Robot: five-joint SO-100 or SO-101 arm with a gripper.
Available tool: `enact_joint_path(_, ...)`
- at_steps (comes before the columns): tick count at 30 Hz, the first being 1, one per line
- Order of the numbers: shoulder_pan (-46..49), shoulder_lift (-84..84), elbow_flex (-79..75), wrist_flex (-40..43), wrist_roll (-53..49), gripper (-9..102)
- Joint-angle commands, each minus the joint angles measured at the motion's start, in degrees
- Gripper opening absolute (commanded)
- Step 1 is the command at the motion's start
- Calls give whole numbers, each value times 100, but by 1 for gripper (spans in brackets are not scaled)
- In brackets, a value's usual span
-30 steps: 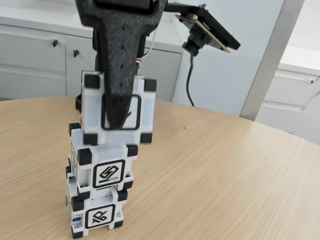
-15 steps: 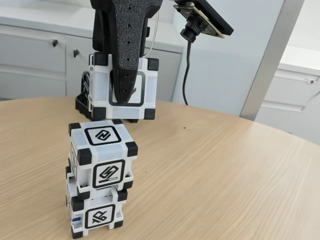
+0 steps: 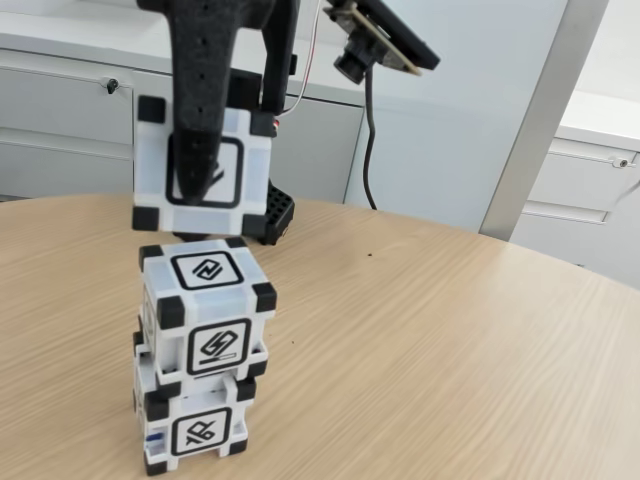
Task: Stack cubes from left to right.
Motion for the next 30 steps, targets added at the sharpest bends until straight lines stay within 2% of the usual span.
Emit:
enact_joint_path(1, -35, 97, -18, -53, 105, 18)
enact_joint_path(30, -44, 70, 44, -308, -9, 19)
